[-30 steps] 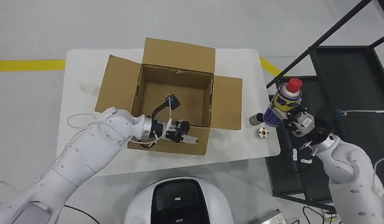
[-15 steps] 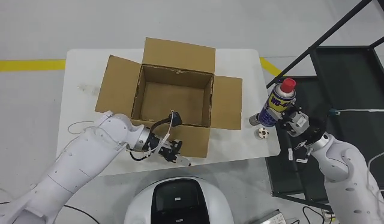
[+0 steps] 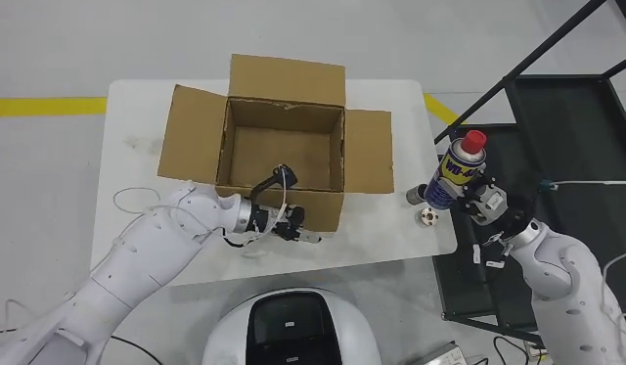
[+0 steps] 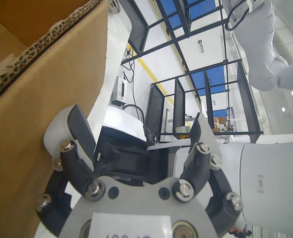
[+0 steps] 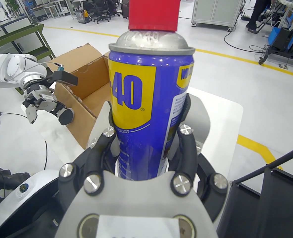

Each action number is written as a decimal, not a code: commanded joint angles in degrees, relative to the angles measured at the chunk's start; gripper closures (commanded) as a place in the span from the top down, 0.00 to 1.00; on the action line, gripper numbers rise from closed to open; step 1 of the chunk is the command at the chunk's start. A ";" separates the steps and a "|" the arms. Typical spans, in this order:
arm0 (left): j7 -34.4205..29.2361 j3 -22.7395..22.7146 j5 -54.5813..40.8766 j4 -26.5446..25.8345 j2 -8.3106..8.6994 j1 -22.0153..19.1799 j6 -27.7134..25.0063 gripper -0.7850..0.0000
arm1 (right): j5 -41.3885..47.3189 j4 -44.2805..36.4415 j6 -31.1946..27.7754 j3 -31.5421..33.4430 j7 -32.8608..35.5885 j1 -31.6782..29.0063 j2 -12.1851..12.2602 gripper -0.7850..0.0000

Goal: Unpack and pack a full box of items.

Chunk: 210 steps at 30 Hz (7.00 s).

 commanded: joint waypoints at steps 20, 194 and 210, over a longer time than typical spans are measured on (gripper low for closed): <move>-12.03 -22.60 -27.91 -3.17 4.64 -0.29 7.33 1.00 | 0.25 -0.04 -2.55 -9.50 4.26 6.29 -0.20 0.00; -12.35 -30.80 -29.84 -3.17 6.54 2.04 10.63 1.00 | -17.88 62.66 35.04 -38.86 -61.87 21.75 -13.10 0.00; -12.35 -30.80 -29.84 -3.17 6.54 2.04 10.63 1.00 | -24.89 27.82 35.76 -30.16 -58.49 5.97 -9.64 0.00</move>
